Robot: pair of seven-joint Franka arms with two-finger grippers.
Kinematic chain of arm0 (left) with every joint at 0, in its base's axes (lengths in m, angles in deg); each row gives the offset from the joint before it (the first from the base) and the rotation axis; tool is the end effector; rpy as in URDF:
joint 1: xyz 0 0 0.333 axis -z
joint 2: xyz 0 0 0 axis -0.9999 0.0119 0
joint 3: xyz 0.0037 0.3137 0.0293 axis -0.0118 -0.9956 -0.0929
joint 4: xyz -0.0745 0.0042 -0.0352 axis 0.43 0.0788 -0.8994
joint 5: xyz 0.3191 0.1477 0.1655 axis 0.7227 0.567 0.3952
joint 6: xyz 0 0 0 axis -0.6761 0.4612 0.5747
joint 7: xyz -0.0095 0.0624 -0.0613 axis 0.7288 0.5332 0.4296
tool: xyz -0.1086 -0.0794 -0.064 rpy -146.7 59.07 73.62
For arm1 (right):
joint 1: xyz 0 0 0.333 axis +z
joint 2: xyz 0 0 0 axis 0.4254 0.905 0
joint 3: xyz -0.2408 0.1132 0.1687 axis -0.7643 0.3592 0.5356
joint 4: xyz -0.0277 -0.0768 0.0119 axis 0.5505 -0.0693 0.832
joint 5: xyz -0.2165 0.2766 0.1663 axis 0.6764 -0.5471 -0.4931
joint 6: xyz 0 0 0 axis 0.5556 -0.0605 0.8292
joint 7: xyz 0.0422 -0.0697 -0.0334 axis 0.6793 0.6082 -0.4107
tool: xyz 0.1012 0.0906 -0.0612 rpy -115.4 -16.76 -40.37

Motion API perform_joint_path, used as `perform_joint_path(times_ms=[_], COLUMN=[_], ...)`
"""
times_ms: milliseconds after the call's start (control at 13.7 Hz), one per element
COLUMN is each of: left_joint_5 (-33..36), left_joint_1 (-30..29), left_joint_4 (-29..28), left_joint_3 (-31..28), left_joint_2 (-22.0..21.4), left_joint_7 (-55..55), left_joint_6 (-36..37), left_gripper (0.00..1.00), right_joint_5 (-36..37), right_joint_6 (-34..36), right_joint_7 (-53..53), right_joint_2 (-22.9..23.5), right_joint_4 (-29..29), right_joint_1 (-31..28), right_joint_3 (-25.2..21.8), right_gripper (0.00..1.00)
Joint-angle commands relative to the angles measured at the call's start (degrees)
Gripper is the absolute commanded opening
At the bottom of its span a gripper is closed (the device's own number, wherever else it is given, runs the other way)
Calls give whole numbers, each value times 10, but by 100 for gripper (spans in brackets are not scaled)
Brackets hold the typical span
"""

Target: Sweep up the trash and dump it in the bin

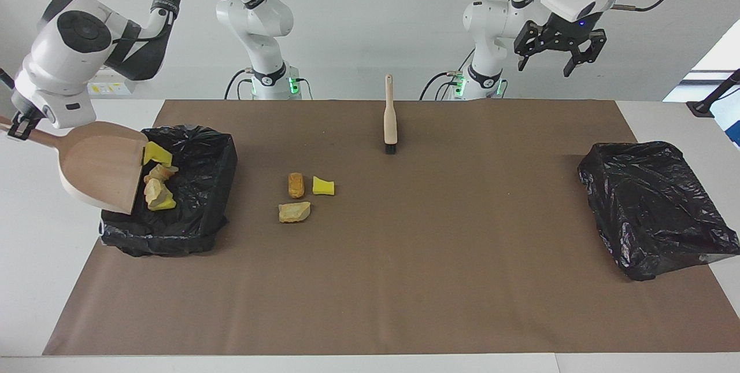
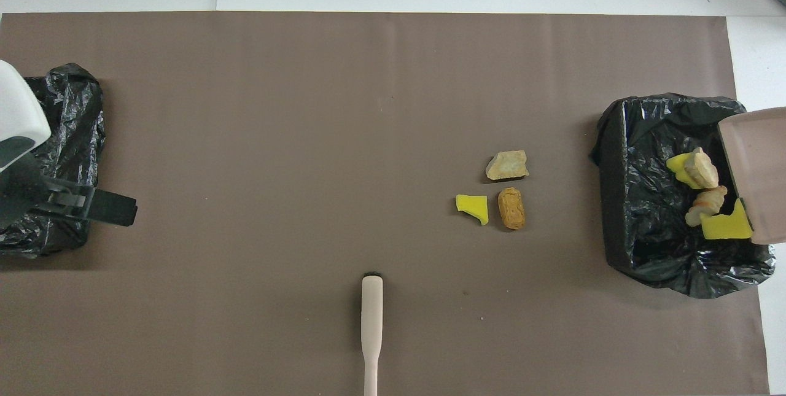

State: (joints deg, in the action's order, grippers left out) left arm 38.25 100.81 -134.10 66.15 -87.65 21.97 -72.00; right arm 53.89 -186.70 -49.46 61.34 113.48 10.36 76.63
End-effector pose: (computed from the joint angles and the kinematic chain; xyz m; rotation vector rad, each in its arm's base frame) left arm 0.4860 -0.1168 0.6528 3.1085 -0.3455 -0.1096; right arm 0.5605 -0.2653 0.5308 1.6240 1.7475 -0.7904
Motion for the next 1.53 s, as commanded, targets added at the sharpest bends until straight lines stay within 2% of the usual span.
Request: perform_joint_path(times_ms=[0,219,365,584,803,950,1169,1315,1461], left_joint_5=[-6,-20,-14,-14,-14,-14,-14,-14,-14], left_joint_1=[-30,-49,-50,-50,-50,-50,-50,-50,-50], left_joint_4=[64,62,57,34,33,32,25,13,13], left_joint_3=[7,7,-1,-7,-8,-7,-9,-9,-9], left_joint_2=[34,33,19,3,3,3,-3,-11,-11], left_joint_7=[-9,-12,-44,-64,-64,-62,-60,-59,-58], left_joint_6=[37,36,25,23,21,24,25,23,25], left_gripper=[100,100,100,100,100,100,100,100,100], right_joint_5=[-29,-159,-208,-242,-321,-378,-454,-501,-528], right_joint_6=[40,105,144,214,296,302,298,294,284], right_joint_7=[-16,17,127,352,660,781,993,1136,1224], right_joint_2=[-35,-39,-42,-57,-54,-50,-3,56,125], right_joint_4=[-21,-62,-63,-47,-49,-53,-68,-116,-174], right_joint_1=[-2,2,14,82,190,235,321,362,408], right_joint_3=[6,7,12,35,37,38,40,40,40], right_gripper=[0,0,0,0,0,0,0,0,0])
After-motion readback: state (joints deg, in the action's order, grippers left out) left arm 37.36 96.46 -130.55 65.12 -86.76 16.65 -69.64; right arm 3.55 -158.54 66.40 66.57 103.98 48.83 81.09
